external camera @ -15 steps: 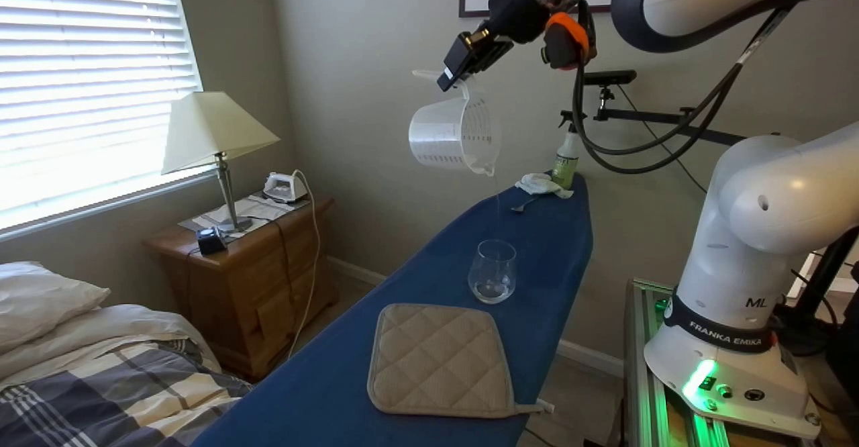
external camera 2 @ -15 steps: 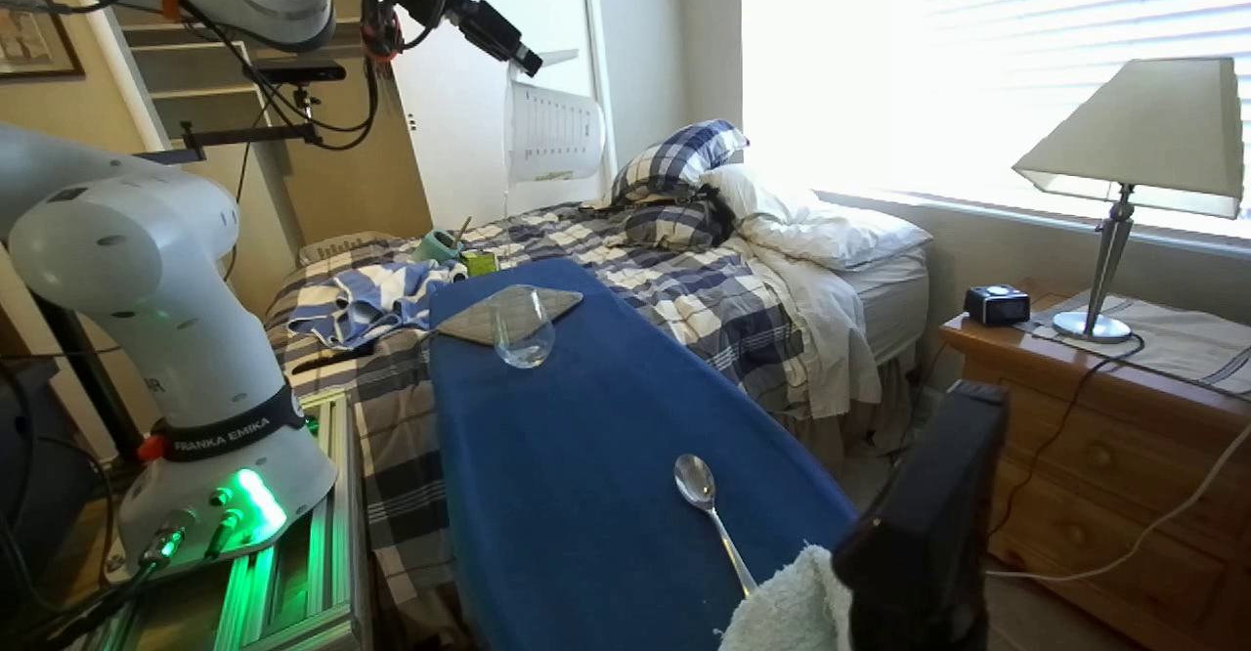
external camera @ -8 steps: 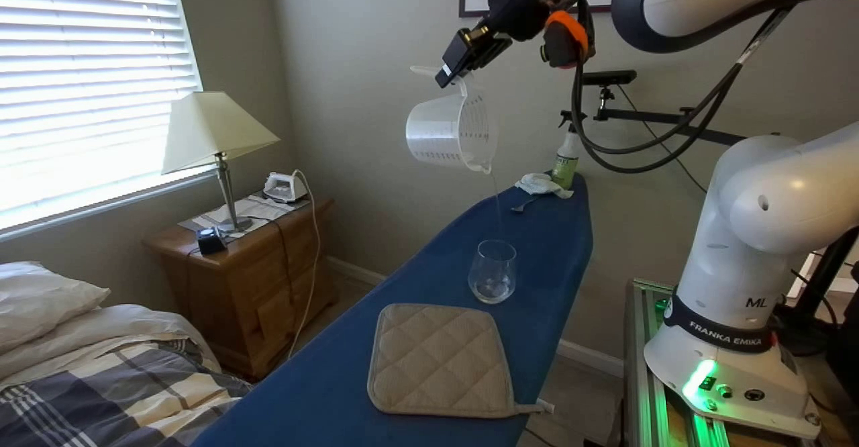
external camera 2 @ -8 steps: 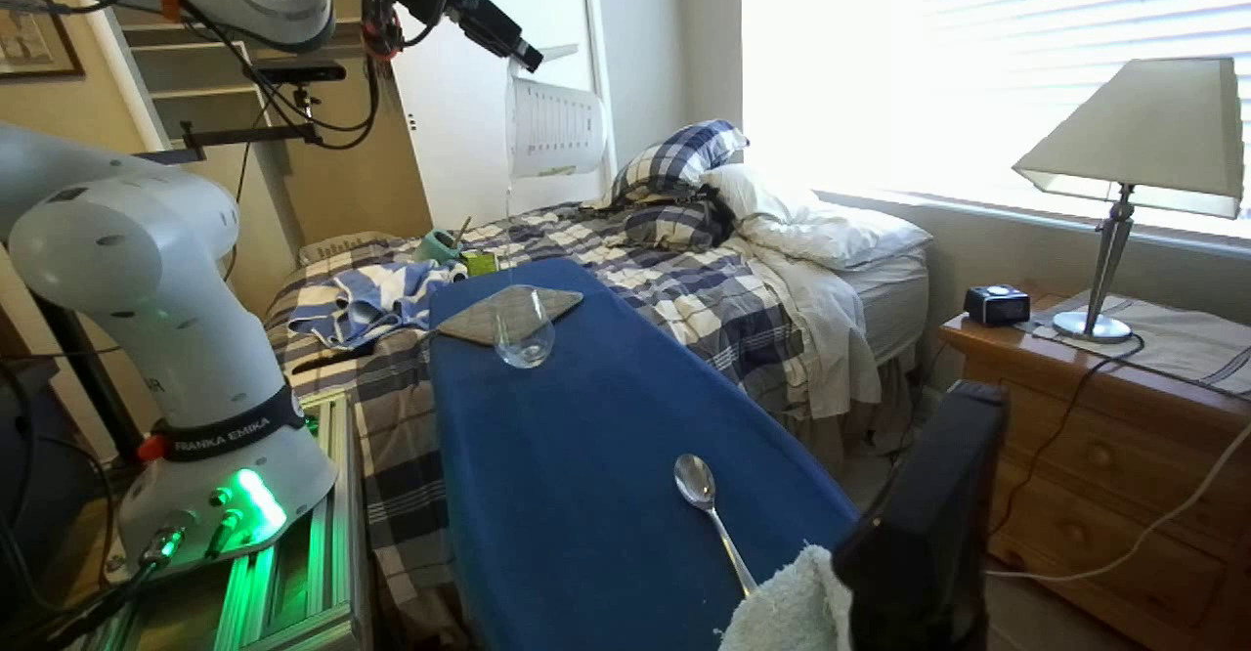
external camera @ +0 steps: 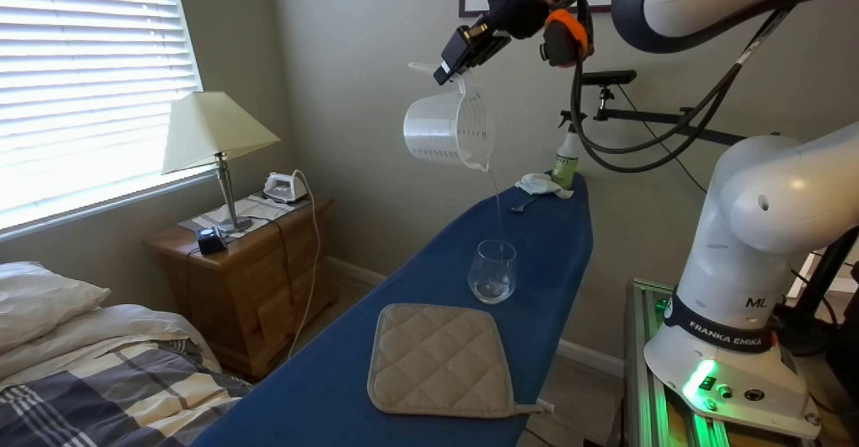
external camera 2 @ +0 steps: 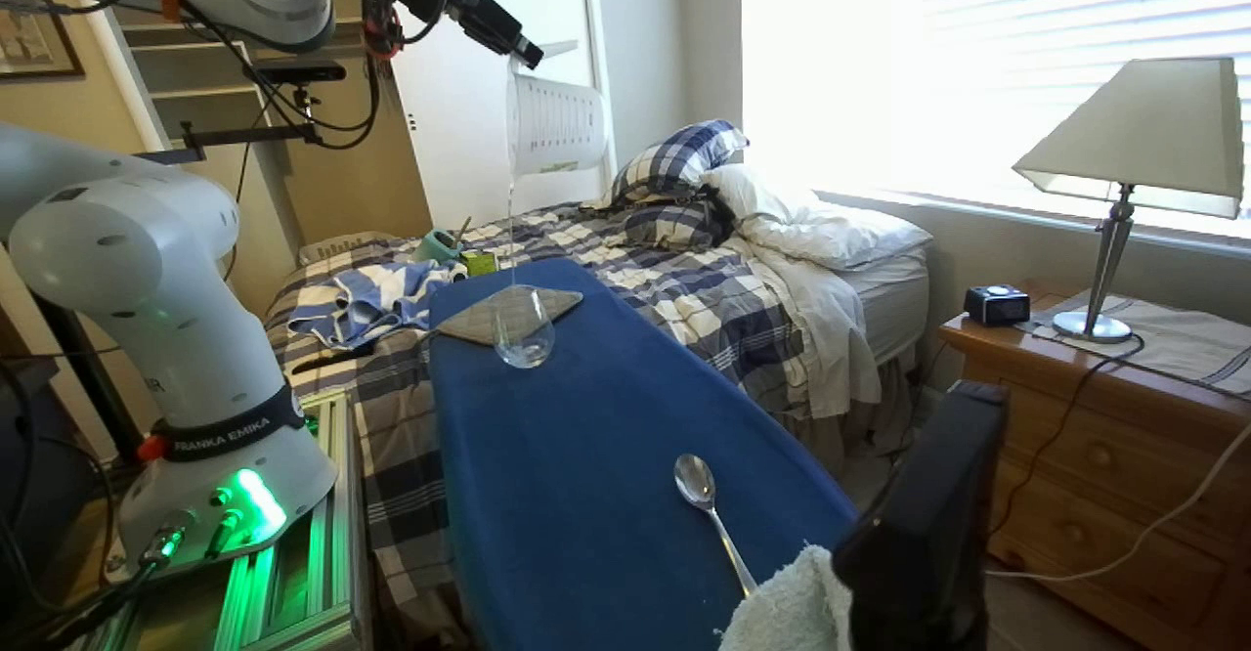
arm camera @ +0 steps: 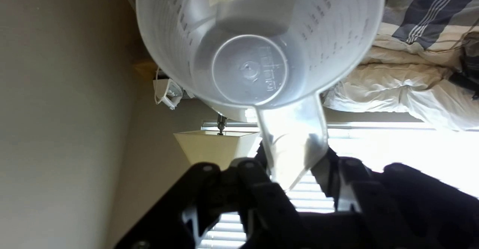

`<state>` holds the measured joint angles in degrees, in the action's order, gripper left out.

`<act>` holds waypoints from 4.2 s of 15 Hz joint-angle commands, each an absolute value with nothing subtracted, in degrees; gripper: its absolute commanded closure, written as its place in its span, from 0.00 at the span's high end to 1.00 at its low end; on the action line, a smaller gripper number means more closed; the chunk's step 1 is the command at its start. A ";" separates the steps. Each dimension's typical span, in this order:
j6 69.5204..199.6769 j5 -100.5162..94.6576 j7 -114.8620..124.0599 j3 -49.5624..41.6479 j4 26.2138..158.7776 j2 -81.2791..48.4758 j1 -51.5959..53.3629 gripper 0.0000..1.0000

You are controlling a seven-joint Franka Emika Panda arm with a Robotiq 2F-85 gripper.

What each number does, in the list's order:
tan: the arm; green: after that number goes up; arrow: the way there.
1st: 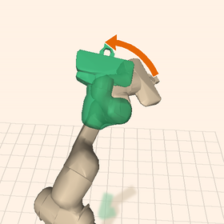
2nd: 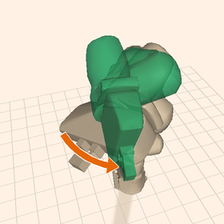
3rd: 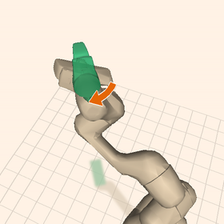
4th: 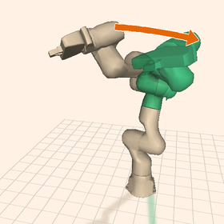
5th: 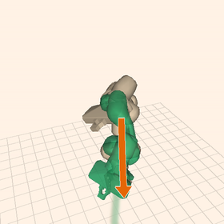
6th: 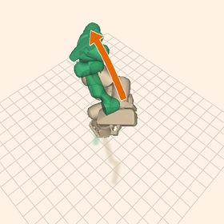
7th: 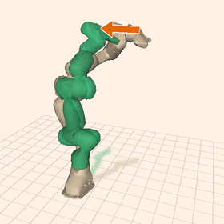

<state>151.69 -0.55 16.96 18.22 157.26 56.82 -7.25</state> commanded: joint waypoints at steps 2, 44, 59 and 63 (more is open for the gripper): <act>152.70 -2.27 17.06 18.31 157.16 57.71 -7.15 0.07; 152.91 -1.05 20.90 21.73 157.16 57.05 -7.06 0.07; 151.85 -0.98 23.08 21.89 157.26 57.15 -7.22 0.07; 151.01 -0.84 23.77 21.80 157.26 57.03 -7.49 0.07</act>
<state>151.98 -0.55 22.28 21.81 157.35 56.76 -7.27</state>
